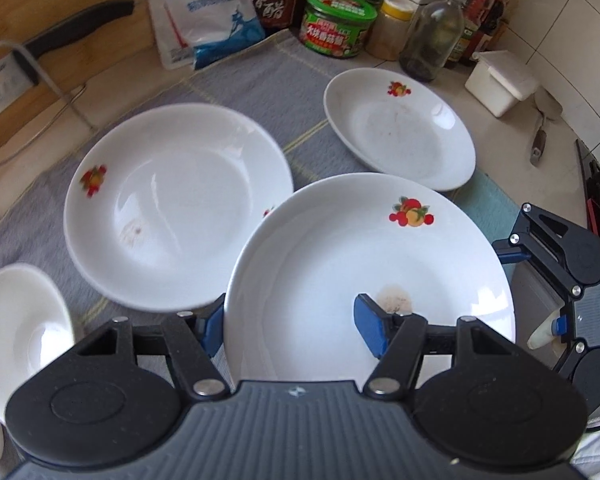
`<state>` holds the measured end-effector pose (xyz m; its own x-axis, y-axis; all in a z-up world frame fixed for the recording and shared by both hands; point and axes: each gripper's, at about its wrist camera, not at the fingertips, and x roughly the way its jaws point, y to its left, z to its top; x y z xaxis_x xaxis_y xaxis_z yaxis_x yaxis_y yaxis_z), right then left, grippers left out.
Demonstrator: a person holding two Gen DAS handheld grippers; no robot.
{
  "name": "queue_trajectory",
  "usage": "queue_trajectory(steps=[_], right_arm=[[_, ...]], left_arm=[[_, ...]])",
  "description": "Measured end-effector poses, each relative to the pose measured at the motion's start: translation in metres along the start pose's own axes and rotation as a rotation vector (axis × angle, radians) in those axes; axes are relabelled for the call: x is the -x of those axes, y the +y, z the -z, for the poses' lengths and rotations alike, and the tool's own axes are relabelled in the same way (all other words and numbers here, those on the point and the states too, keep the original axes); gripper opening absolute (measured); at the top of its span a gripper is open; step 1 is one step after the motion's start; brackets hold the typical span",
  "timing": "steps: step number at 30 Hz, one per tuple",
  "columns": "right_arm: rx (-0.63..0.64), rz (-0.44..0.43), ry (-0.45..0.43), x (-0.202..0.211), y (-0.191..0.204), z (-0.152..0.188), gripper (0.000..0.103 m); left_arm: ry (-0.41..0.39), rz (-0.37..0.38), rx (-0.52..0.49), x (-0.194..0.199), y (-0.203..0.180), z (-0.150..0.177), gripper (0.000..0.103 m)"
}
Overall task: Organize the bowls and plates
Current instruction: 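Lower the held plate onto the other white plate with the left tool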
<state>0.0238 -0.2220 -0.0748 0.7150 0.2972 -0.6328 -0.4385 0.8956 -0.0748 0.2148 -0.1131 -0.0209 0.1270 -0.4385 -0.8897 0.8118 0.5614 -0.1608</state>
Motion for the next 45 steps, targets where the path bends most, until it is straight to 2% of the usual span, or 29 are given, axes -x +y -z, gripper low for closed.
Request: queue_trajectory(steps=[23, 33, 45], right_arm=[[-0.132, 0.176, 0.007, 0.035, -0.107, 0.026, 0.103], [-0.186, 0.208, 0.026, 0.037, -0.136, 0.036, 0.103], [-0.258, 0.209, 0.045, 0.033, -0.151, 0.039, 0.103]], left_arm=[[-0.006, 0.082, -0.188, -0.070, -0.068, -0.127, 0.064], [0.013, 0.104, -0.227, -0.101, -0.082, -0.156, 0.065], [0.033, 0.123, -0.217, -0.125, -0.083, -0.170, 0.065]])
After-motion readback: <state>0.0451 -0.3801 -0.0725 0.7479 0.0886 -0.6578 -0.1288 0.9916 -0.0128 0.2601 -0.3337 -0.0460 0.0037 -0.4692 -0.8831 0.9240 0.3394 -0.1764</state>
